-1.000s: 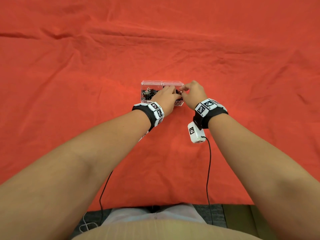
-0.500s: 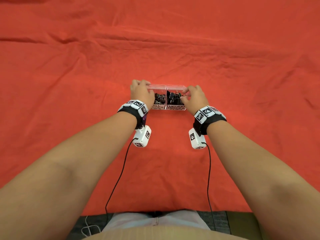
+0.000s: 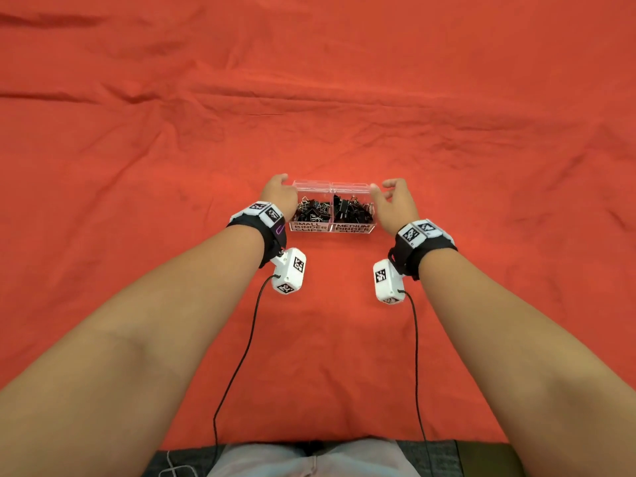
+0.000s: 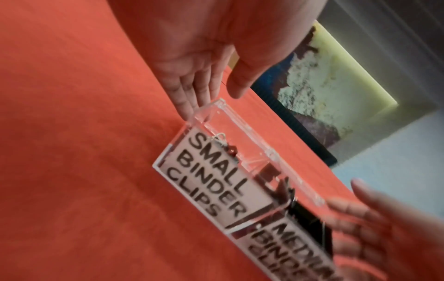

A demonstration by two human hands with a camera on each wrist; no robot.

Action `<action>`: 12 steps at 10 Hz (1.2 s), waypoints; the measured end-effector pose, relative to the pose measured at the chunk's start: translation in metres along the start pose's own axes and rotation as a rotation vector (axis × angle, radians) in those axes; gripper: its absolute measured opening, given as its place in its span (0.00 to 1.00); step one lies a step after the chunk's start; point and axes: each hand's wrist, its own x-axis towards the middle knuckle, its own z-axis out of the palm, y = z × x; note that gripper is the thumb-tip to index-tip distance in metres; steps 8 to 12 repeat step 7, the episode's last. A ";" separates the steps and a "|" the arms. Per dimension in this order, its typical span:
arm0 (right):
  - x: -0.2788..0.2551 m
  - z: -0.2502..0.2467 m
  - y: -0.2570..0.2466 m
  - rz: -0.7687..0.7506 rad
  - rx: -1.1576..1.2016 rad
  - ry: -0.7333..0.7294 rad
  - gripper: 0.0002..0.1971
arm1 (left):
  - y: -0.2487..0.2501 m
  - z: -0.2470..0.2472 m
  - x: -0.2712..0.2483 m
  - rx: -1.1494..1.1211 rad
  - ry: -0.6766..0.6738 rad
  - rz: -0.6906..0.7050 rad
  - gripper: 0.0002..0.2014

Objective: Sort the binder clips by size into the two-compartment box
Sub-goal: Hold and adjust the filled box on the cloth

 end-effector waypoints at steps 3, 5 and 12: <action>0.022 -0.004 -0.021 0.157 0.317 -0.074 0.28 | 0.020 -0.018 0.010 -0.431 0.022 -0.088 0.22; -0.003 -0.011 -0.016 0.000 0.369 0.005 0.22 | 0.014 -0.020 -0.023 -0.221 0.073 0.088 0.15; -0.027 -0.006 0.002 -0.156 0.107 -0.045 0.14 | -0.010 -0.017 -0.045 -0.048 0.054 0.196 0.16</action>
